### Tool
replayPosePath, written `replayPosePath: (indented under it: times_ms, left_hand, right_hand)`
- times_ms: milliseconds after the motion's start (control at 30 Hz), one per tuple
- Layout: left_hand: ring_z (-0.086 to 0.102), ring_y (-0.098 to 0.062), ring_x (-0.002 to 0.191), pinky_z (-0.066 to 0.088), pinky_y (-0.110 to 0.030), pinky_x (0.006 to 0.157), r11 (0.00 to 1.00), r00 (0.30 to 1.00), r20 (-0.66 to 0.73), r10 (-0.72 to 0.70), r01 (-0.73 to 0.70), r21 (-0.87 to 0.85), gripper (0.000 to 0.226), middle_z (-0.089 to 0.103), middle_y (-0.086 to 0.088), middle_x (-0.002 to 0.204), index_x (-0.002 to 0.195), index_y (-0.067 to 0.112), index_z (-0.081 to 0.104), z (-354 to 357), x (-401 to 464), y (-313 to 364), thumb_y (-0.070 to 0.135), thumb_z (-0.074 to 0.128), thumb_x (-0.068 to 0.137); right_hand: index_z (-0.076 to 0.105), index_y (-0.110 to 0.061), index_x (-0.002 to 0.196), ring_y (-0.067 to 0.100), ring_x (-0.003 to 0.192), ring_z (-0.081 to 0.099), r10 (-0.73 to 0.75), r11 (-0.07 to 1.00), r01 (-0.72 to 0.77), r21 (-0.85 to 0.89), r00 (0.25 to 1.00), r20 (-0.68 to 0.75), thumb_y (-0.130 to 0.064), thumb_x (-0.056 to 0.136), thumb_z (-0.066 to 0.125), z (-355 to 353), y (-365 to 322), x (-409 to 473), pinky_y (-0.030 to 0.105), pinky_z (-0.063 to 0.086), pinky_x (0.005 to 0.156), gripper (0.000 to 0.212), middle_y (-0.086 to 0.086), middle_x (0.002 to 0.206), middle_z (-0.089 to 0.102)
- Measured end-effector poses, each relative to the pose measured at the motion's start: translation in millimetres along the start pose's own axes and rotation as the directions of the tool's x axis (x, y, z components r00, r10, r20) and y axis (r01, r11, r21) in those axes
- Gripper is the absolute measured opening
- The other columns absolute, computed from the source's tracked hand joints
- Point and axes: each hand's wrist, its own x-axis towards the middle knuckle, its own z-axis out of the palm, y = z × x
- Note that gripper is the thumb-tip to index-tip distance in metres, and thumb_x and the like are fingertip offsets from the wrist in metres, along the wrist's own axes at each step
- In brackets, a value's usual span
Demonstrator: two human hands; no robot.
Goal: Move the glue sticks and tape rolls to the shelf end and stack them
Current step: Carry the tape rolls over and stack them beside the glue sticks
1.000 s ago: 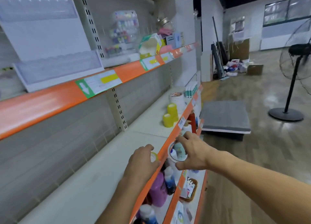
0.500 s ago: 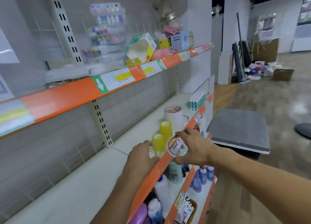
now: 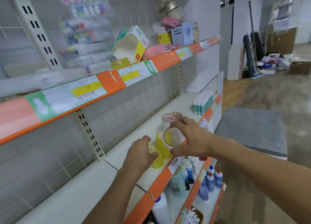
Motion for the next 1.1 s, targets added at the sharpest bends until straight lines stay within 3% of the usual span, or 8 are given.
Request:
replayPosePath:
  times_ms: [367,800,1100]
  left_hand:
    - [0.054,-0.019,0.12,0.046,-0.03,0.094,0.994,0.993,0.015,-0.113,0.113,-0.011,0.062,0.058,-0.002,0.132,0.137,0.02,0.049,17,21,14,0.04,0.074,0.083]
    - [0.054,-0.018,0.117,0.044,-0.025,0.087,0.983,0.981,0.066,-0.181,0.182,-0.012,0.068,0.057,-0.002,0.131,0.139,0.019,0.047,24,22,16,0.038,0.076,0.08]
    - [0.052,-0.018,0.121,0.042,-0.024,0.092,0.975,0.973,0.08,-0.216,0.219,-0.024,0.071,0.053,-0.003,0.135,0.139,0.018,0.048,24,20,16,0.03,0.081,0.078]
  right_hand:
    - [0.023,-0.022,0.156,0.016,0.141,0.02,-0.145,0.988,0.141,0.066,0.988,0.053,-0.049,0.075,0.076,-11,30,33,0.028,0.028,0.112,0.101,-0.001,0.146,0.027]
    - [0.027,-0.02,0.154,0.017,0.135,0.026,-0.201,0.977,0.194,0.092,0.977,0.074,-0.048,0.076,0.077,-13,42,46,0.035,0.035,0.11,0.097,-0.003,0.137,0.032]
    - [0.027,-0.022,0.153,0.014,0.134,0.026,-0.214,0.974,0.207,0.096,0.974,0.078,-0.052,0.076,0.076,-14,49,52,0.041,0.036,0.11,0.096,-0.005,0.137,0.032]
